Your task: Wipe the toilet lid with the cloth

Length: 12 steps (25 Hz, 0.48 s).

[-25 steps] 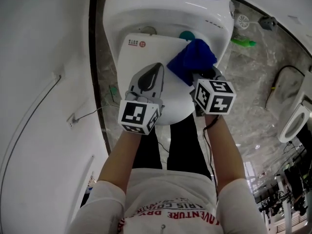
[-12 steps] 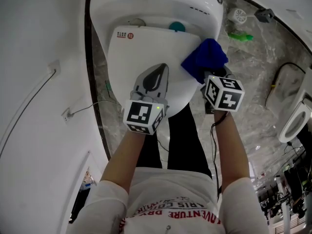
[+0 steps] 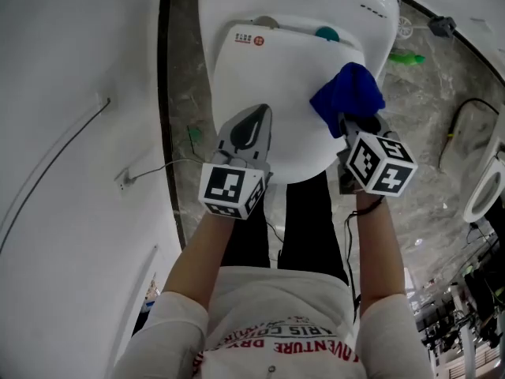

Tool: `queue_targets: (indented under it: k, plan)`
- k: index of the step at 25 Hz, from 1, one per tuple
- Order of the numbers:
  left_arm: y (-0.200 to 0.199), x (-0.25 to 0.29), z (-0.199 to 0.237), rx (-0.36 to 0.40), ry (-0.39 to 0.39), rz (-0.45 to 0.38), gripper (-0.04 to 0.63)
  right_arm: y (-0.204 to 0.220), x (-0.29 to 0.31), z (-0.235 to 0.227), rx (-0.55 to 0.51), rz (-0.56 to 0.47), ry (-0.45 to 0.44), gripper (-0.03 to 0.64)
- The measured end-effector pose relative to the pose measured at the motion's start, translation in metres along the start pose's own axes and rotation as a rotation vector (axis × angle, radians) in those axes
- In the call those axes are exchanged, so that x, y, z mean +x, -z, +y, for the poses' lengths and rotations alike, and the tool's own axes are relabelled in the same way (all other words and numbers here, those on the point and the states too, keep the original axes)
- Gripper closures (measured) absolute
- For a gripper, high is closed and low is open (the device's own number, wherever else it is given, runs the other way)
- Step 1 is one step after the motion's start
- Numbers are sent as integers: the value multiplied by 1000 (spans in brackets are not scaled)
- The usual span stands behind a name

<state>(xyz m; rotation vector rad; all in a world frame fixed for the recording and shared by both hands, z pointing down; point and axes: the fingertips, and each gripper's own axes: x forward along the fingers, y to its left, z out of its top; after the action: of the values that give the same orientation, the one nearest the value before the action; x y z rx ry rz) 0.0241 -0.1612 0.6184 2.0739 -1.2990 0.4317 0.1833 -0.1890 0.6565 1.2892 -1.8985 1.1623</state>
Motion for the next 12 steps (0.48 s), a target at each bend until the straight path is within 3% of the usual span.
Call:
queue_targets:
  k: [7,12]
  plan:
    - [10,-75,95,19,-49,5,589,44,47,174,-23,50,-171,529]
    - [28,-108,151,-13,-100,11,589,79,93,245,-68,116,-211,529]
